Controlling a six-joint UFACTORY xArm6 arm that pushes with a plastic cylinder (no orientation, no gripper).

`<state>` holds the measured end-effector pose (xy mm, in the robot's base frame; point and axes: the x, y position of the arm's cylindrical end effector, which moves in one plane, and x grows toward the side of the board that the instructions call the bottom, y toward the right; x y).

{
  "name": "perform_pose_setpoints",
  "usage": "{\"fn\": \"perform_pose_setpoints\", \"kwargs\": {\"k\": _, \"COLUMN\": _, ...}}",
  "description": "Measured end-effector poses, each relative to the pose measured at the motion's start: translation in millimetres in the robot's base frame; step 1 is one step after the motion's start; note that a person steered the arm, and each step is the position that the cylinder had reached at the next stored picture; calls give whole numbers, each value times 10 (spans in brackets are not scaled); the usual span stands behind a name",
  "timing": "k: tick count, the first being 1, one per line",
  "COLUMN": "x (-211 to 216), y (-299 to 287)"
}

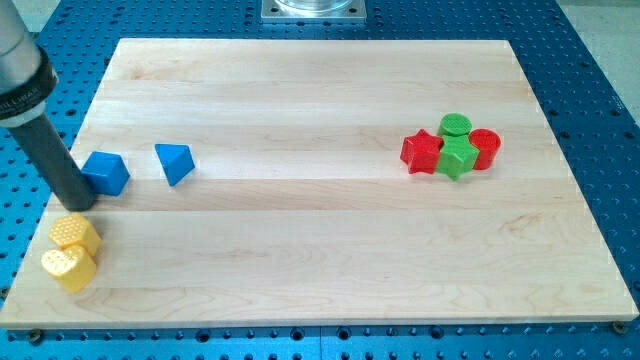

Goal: Move the blue blocks diagonally to the yellow blocks

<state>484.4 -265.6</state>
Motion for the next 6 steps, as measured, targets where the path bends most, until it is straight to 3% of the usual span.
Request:
{"fn": "perform_pose_setpoints", "kwargs": {"k": 2, "x": -462, "y": 739}}
{"fn": "perform_pose_setpoints", "kwargs": {"k": 3, "x": -480, "y": 964}}
{"fn": "perform_pose_setpoints", "kwargs": {"k": 4, "x": -210, "y": 835}}
{"fn": "perform_pose_setpoints", "kwargs": {"k": 5, "x": 33, "y": 1168}}
{"fn": "perform_pose_setpoints", "kwargs": {"k": 6, "x": -88, "y": 1409}}
